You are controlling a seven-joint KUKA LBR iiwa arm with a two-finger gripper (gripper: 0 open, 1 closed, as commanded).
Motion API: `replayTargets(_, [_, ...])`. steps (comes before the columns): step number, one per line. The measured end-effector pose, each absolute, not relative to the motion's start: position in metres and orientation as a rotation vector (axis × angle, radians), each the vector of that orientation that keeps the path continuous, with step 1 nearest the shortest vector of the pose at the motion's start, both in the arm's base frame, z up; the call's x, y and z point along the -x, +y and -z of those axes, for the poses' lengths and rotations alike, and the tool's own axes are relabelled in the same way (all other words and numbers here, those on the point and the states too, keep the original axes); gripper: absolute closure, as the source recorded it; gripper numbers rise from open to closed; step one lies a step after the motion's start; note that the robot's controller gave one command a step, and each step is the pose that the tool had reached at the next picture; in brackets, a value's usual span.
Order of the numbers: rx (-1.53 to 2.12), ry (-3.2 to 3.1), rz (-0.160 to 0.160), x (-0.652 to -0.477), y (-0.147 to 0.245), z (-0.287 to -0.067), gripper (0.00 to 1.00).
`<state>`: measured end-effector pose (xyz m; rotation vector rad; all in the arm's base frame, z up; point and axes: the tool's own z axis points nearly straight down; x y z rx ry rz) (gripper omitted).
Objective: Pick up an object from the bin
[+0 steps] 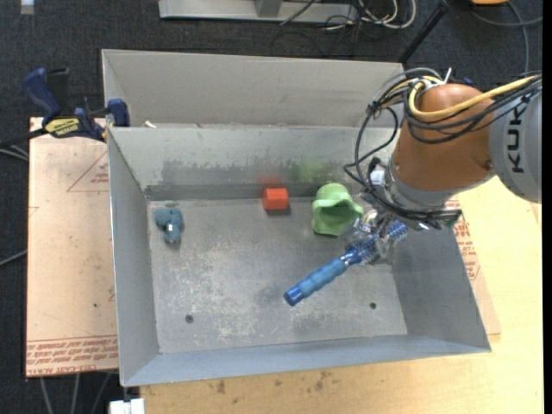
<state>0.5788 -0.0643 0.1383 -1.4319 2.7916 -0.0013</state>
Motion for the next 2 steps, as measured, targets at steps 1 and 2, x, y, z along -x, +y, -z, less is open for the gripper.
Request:
replayTargets(1, [1.430,2.795,-0.002,-0.579,-0.064,-0.139,1.00])
replayTargets(2, [1.423,2.793,0.005,-0.581,-0.063,-0.198,1.00])
